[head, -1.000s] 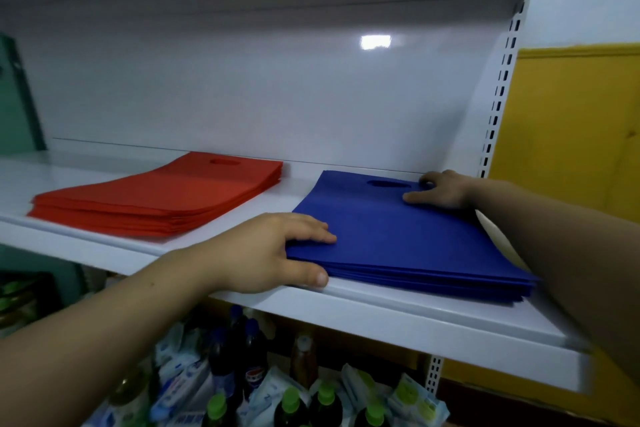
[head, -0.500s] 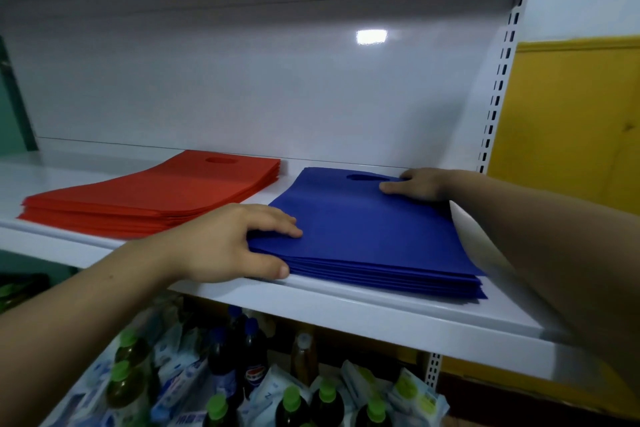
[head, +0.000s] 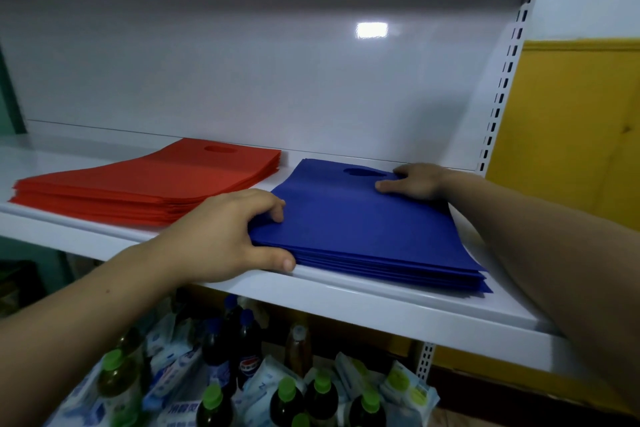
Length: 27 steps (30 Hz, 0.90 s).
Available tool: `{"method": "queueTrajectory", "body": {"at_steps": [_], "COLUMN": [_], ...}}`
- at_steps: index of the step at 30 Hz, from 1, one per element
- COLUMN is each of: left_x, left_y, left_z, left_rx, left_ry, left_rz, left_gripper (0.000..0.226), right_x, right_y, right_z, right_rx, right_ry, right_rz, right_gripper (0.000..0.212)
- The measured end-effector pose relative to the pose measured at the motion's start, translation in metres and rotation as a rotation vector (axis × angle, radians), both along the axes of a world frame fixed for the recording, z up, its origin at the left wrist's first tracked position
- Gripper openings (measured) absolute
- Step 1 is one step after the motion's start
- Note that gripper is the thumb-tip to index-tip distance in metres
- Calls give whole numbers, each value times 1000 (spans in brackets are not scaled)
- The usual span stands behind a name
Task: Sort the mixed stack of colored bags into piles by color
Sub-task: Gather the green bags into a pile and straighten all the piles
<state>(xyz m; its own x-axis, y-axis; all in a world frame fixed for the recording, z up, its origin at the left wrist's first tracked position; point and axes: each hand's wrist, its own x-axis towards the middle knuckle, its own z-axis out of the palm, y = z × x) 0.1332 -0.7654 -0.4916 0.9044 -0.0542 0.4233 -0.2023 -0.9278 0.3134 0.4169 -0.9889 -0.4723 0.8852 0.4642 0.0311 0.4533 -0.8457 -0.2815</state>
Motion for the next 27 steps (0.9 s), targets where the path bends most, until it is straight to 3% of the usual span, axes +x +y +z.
{"method": "queueTrajectory", "body": {"at_steps": [4,9,13,17,19,23,27], "left_x": [-3,-3,0,2,0,1,0], "left_y": [2,9,3,2,3,2,0], "left_z": [2,7,6,11,11,7,9], "left_rx": [49,29,100,19,48,117,116], "left_ry": [78,139,139,120,148,163,67], "left_rz": [-81,-87,-107,-81,-81,-90,-64], "left_gripper": [97,71,95,78,81,102,100], "right_x": [-3,-8,-8,-11,-8,-6,-11], "right_y": [0,1,3,8,8,7,13], "right_z": [4,4,5,0,0,3,3], "right_rx": [-13,-79,-33,-5,-2,-18,-83], "right_ry": [-106,-79,-232,16,27,-87,-182], "right_rz": [-38,-48,-40,-13,-6,-1,14], "right_gripper": [91,89,85,94,93,91,82]}}
